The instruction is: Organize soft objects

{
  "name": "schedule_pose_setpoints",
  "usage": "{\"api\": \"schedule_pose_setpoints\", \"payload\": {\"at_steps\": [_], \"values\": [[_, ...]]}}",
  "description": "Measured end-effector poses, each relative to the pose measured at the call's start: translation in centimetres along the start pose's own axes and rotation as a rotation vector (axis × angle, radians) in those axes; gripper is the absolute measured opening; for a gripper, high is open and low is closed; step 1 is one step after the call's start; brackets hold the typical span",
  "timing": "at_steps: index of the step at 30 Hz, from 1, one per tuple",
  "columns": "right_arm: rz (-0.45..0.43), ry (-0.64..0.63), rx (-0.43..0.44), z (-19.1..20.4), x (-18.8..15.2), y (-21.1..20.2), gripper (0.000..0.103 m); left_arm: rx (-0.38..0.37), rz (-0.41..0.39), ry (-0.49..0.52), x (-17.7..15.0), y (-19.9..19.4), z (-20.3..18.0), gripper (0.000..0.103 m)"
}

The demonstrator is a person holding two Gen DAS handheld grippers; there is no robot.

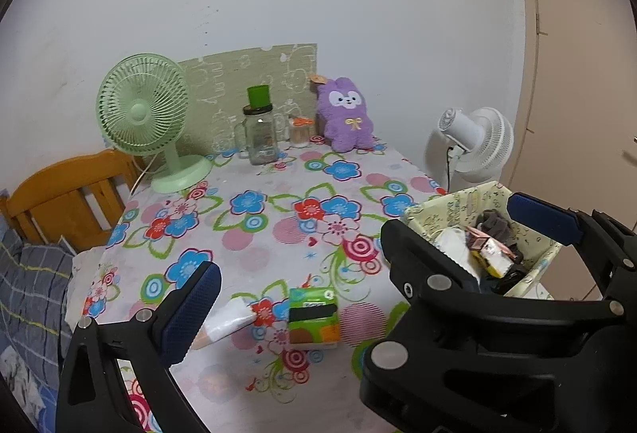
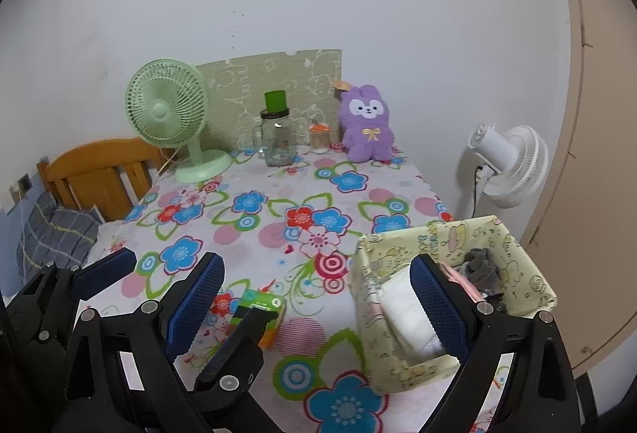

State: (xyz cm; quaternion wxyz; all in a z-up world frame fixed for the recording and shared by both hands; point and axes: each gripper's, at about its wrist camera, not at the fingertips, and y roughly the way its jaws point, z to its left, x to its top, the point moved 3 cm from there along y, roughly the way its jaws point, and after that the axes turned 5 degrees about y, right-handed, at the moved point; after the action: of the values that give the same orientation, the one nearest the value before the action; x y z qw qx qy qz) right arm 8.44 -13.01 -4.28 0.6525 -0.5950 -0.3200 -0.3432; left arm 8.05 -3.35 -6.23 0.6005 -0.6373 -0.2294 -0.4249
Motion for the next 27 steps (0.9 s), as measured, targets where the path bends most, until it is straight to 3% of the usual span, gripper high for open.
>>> {"api": "schedule_pose_setpoints", "payload": {"at_steps": [14,19,27], "values": [[0.024,-0.064,0.022,3.3,-1.6,1.9,0.096,0.044,0.035,-0.032,-2.7,1.1,3.2,0.103],[0.066,-0.059,0.034,4.0,-2.7,3.4,0.096,0.086,0.041,-0.011,-3.9,2.0,3.8,0.103],[0.138,-0.059,0.054,4.9,-4.8,6.1,0.096,0.086,0.106,-0.021,-6.0,4.1,4.9,0.103]]}}
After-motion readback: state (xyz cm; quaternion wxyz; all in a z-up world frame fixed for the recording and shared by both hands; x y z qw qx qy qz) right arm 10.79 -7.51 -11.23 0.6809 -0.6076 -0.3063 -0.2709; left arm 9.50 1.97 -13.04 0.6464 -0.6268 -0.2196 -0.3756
